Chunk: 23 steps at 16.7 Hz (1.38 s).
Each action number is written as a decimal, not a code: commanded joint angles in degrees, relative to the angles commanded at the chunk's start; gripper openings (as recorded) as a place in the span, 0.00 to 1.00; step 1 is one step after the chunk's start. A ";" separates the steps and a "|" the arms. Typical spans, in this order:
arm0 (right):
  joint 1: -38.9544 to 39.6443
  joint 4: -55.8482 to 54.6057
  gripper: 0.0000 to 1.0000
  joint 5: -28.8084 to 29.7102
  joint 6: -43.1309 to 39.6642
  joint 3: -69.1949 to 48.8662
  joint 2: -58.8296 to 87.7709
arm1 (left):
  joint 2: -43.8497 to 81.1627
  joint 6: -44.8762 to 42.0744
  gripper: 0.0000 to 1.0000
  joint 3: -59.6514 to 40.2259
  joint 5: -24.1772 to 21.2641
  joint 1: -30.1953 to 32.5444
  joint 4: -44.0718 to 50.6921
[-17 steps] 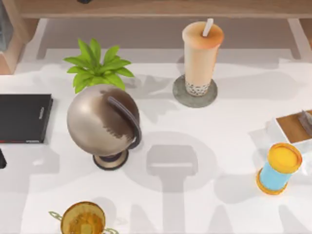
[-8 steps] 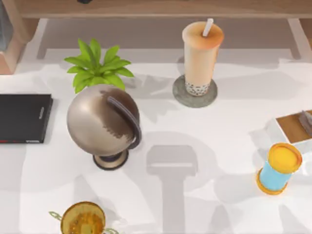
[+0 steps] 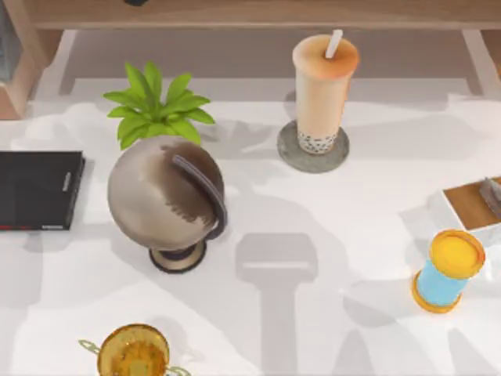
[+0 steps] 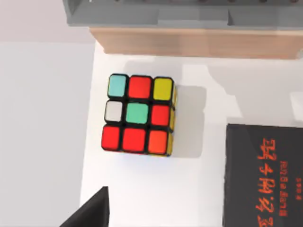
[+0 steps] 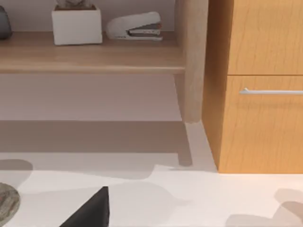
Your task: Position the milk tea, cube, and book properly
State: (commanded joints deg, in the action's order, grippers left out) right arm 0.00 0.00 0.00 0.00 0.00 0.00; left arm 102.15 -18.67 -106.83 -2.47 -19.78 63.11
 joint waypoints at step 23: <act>0.00 0.00 1.00 0.00 0.00 0.00 0.00 | 55.35 -10.72 1.00 -60.76 -0.88 -5.99 32.03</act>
State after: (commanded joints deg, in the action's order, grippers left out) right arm 0.00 0.00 0.00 0.00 0.00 0.00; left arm 157.51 -29.39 -167.59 -3.35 -25.78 95.14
